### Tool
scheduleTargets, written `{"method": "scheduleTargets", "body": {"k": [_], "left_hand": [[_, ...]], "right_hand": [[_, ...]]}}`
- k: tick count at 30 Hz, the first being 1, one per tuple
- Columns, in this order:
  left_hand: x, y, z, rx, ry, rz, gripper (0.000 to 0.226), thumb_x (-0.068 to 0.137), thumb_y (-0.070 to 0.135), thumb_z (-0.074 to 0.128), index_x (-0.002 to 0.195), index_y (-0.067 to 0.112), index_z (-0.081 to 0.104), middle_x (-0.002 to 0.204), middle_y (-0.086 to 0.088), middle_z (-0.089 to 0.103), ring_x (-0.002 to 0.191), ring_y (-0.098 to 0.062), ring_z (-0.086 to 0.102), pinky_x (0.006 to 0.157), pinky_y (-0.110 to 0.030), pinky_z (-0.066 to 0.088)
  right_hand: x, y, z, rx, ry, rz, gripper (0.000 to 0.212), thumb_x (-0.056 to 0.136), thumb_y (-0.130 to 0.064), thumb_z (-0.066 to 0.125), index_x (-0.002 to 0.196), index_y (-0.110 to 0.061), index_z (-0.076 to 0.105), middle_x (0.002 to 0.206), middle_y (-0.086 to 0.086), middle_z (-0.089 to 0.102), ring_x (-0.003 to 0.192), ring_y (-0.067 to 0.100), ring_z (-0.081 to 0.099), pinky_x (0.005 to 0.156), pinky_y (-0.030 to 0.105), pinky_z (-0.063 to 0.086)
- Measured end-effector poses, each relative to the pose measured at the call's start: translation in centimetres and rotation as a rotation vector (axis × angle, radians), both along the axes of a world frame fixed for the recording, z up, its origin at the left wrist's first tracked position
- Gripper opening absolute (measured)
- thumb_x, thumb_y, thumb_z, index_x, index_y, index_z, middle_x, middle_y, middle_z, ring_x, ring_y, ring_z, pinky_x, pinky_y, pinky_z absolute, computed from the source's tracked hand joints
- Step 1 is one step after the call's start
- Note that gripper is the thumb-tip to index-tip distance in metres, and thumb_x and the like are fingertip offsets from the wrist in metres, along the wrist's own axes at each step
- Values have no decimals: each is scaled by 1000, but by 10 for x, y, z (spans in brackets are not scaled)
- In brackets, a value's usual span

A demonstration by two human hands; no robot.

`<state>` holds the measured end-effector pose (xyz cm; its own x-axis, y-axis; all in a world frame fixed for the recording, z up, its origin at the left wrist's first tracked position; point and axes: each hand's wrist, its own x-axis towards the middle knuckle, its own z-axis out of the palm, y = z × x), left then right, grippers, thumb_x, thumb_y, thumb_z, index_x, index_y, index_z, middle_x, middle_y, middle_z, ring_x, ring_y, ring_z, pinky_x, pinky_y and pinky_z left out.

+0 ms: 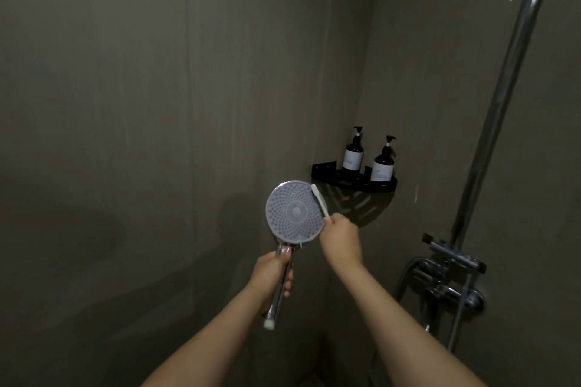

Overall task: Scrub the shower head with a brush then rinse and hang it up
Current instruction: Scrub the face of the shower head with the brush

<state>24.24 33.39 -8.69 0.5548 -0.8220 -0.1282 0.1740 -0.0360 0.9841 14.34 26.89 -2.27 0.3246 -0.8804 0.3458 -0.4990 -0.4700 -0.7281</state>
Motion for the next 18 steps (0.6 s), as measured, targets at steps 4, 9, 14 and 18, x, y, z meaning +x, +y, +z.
{"method": "scheduleTargets", "body": {"k": [4, 9, 14, 18], "left_hand": [[30, 20, -3, 23, -17, 25, 29, 95, 25, 45, 70, 11, 47, 49, -6, 48, 30, -11, 40, 36, -15, 34], [47, 34, -4, 20, -52, 31, 29, 95, 24, 46, 69, 11, 47, 48, -6, 47, 29, -11, 39, 34, -15, 34], [59, 41, -4, 32, -110, 37, 28, 95, 26, 45, 71, 13, 46, 51, -7, 47, 31, -11, 40, 36, -16, 34], [63, 42, -5, 39, -118, 25, 28, 94, 27, 47, 71, 13, 47, 50, -5, 48, 32, -11, 41, 36, -16, 35]], "right_hand": [[23, 9, 2, 19, 152, 120, 23, 94, -21, 44, 95, -7, 63, 98, 20, 67, 93, 35, 64, 69, 35, 46], [44, 15, 2, -2, 174, 119, 25, 95, -24, 42, 96, -8, 61, 99, 20, 66, 91, 35, 63, 66, 33, 42], [61, 22, 4, 8, 253, 128, 27, 95, -24, 42, 99, -7, 62, 100, 19, 66, 92, 34, 63, 68, 31, 42], [65, 23, 13, -12, 292, 90, 30, 95, -25, 40, 107, -8, 62, 107, 19, 64, 100, 35, 62, 78, 36, 48]]}}
